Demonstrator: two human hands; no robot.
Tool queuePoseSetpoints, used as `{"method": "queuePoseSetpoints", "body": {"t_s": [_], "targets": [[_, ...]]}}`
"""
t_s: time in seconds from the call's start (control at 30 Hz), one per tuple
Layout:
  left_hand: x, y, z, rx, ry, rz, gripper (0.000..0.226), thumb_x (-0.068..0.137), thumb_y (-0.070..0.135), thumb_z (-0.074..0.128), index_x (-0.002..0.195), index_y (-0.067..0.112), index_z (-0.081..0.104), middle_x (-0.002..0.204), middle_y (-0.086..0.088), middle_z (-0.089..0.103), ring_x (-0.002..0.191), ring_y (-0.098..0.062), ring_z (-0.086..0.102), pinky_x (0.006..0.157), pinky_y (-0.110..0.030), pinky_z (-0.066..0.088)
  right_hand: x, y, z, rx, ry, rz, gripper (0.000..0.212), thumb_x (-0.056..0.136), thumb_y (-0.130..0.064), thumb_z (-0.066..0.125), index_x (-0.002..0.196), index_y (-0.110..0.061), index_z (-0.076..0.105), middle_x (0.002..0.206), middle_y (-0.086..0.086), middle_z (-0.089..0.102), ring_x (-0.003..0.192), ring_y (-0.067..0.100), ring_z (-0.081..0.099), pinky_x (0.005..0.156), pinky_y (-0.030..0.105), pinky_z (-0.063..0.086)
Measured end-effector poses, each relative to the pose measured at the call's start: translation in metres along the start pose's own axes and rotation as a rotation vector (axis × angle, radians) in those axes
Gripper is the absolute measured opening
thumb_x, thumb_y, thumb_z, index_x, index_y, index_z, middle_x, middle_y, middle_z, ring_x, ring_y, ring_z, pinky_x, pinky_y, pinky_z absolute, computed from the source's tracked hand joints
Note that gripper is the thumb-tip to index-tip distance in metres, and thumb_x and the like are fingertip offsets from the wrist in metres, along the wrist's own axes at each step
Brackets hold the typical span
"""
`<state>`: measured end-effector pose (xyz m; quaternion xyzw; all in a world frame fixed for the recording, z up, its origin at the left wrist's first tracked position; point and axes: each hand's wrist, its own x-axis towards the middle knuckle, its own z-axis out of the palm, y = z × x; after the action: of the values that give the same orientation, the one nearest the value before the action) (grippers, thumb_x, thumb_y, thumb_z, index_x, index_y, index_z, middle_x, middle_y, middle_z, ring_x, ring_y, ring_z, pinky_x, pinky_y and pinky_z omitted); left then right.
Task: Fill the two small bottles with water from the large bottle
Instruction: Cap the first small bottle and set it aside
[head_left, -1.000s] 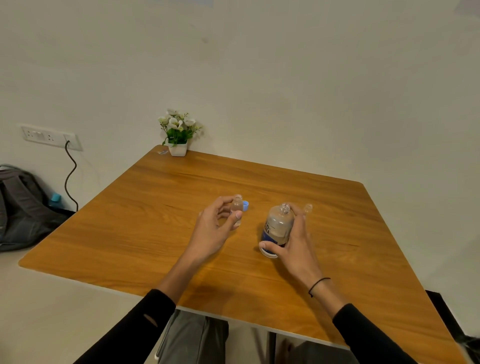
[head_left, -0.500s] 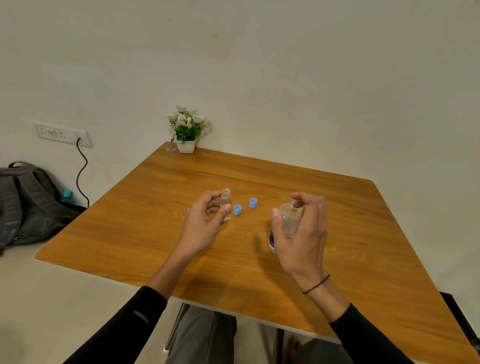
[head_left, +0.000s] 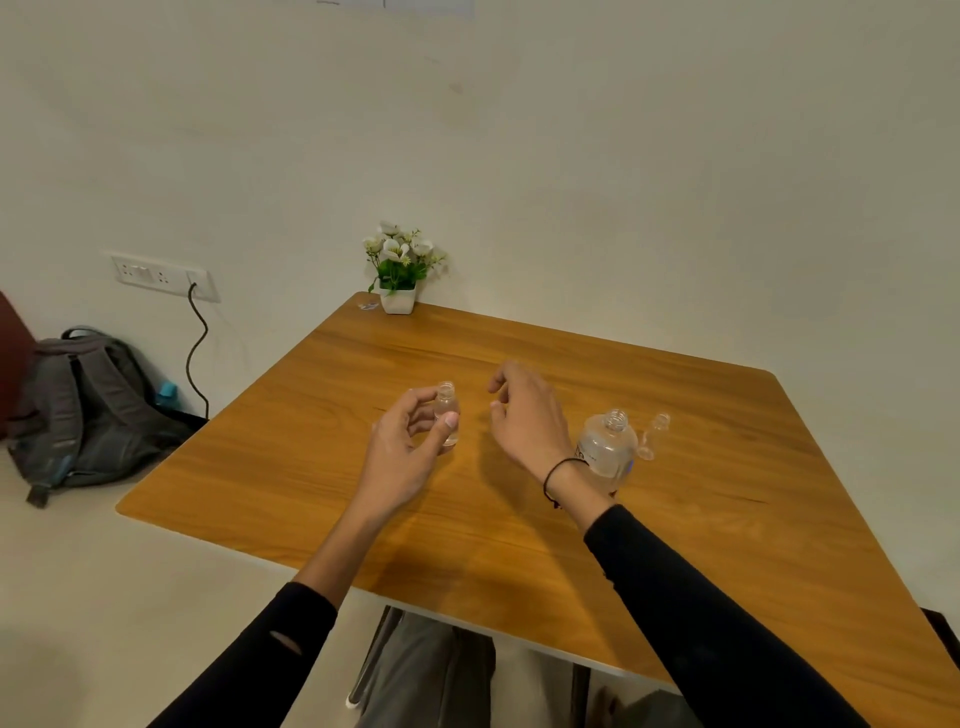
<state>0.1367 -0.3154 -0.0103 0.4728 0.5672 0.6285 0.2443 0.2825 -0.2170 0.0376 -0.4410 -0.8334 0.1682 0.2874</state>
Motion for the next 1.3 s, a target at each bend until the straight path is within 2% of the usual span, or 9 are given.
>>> {"method": "queuePoseSetpoints", "body": {"t_s": [0.17, 0.23, 0.33, 0.47, 0.67, 0.83, 0.93, 1.03, 1.3], "targets": [[-0.002, -0.006, -0.010, -0.022, 0.016, -0.016, 0.037, 0.104, 0.013, 0.071, 0.140, 0.009, 0.065, 0.120, -0.012, 0.077, 0.115, -0.030, 0.074, 0.081, -0.032, 0.068, 0.008, 0.000, 0.033, -0.280, -0.164, 0.105, 0.034, 0.098, -0.011, 0.060, 0.128, -0.025, 0.052, 0.132, 0.011, 0.048, 0.113, 0.031, 0.054, 0.092, 0.047, 0.054], [-0.004, -0.008, -0.013, -0.024, 0.018, -0.019, 0.036, 0.104, 0.014, 0.071, 0.140, 0.011, 0.065, 0.121, -0.011, 0.077, 0.115, -0.029, 0.074, 0.081, -0.031, 0.067, 0.008, 0.002, 0.043, -0.346, -0.227, 0.116, 0.031, 0.099, -0.010, 0.056, 0.128, -0.022, 0.054, 0.137, 0.015, 0.044, 0.117, 0.036, 0.052, 0.090, 0.047, 0.052], [-0.005, -0.010, -0.018, -0.014, 0.017, -0.013, 0.037, 0.104, 0.014, 0.072, 0.140, 0.012, 0.065, 0.122, -0.009, 0.077, 0.115, -0.026, 0.074, 0.080, -0.030, 0.067, 0.005, 0.008, 0.052, -0.386, -0.237, 0.084, 0.016, 0.102, -0.008, 0.050, 0.114, -0.014, 0.059, 0.134, 0.017, 0.042, 0.106, 0.035, 0.055, 0.078, 0.043, 0.050], [-0.007, -0.012, -0.023, -0.014, 0.011, -0.015, 0.037, 0.104, 0.015, 0.072, 0.140, 0.011, 0.065, 0.123, -0.007, 0.077, 0.114, -0.023, 0.074, 0.080, -0.028, 0.066, 0.006, 0.015, 0.054, -0.371, -0.240, 0.049, 0.014, 0.101, -0.004, 0.053, 0.110, -0.012, 0.060, 0.127, 0.016, 0.045, 0.095, 0.032, 0.060, 0.082, 0.045, 0.059], [-0.011, -0.016, -0.022, -0.012, 0.001, -0.013, 0.037, 0.104, 0.016, 0.073, 0.140, 0.013, 0.066, 0.124, -0.005, 0.077, 0.114, -0.021, 0.074, 0.080, -0.024, 0.064, 0.011, 0.009, 0.035, 0.086, -0.150, 0.034, 0.012, 0.104, -0.011, 0.057, 0.110, -0.020, 0.052, 0.111, 0.008, 0.062, 0.095, 0.020, 0.067, 0.074, 0.031, 0.056], [-0.010, -0.016, -0.017, -0.014, -0.002, -0.006, 0.036, 0.104, 0.014, 0.073, 0.139, 0.012, 0.066, 0.123, -0.008, 0.077, 0.112, -0.024, 0.075, 0.082, -0.035, 0.068, 0.006, -0.011, 0.009, 0.545, -0.116, -0.068, 0.015, 0.107, -0.009, 0.056, 0.113, -0.016, 0.068, 0.119, 0.003, 0.067, 0.094, 0.010, 0.077, 0.085, 0.029, 0.062], [-0.009, -0.012, -0.014, 0.004, -0.005, 0.007, 0.037, 0.104, 0.014, 0.073, 0.140, 0.012, 0.066, 0.123, -0.009, 0.077, 0.111, -0.025, 0.075, 0.083, -0.038, 0.069, 0.005, -0.019, 0.000, 0.587, 0.030, -0.101, 0.011, 0.101, -0.012, 0.068, 0.108, -0.017, 0.075, 0.108, -0.003, 0.075, 0.096, 0.012, 0.075, 0.087, 0.038, 0.063], [-0.008, -0.008, -0.011, 0.008, -0.005, 0.025, 0.035, 0.103, 0.014, 0.074, 0.138, 0.014, 0.067, 0.122, -0.008, 0.077, 0.109, -0.025, 0.075, 0.080, -0.037, 0.069, 0.006, -0.025, -0.006, 0.650, 0.049, -0.114, 0.012, 0.096, -0.011, 0.075, 0.104, -0.019, 0.078, 0.102, -0.005, 0.078, 0.097, 0.015, 0.074, 0.089, 0.042, 0.062], [-0.006, -0.004, -0.011, 0.075, -0.035, 0.041, 0.038, 0.103, 0.018, 0.074, 0.140, 0.012, 0.066, 0.120, -0.004, 0.076, 0.111, -0.021, 0.074, 0.085, -0.048, 0.069, 0.003, -0.027, -0.007, 0.625, -0.019, -0.179, 0.016, 0.088, -0.008, 0.082, 0.092, -0.009, 0.066, 0.092, -0.001, 0.073, 0.083, 0.007, 0.070, 0.072, 0.020, 0.055]]}}
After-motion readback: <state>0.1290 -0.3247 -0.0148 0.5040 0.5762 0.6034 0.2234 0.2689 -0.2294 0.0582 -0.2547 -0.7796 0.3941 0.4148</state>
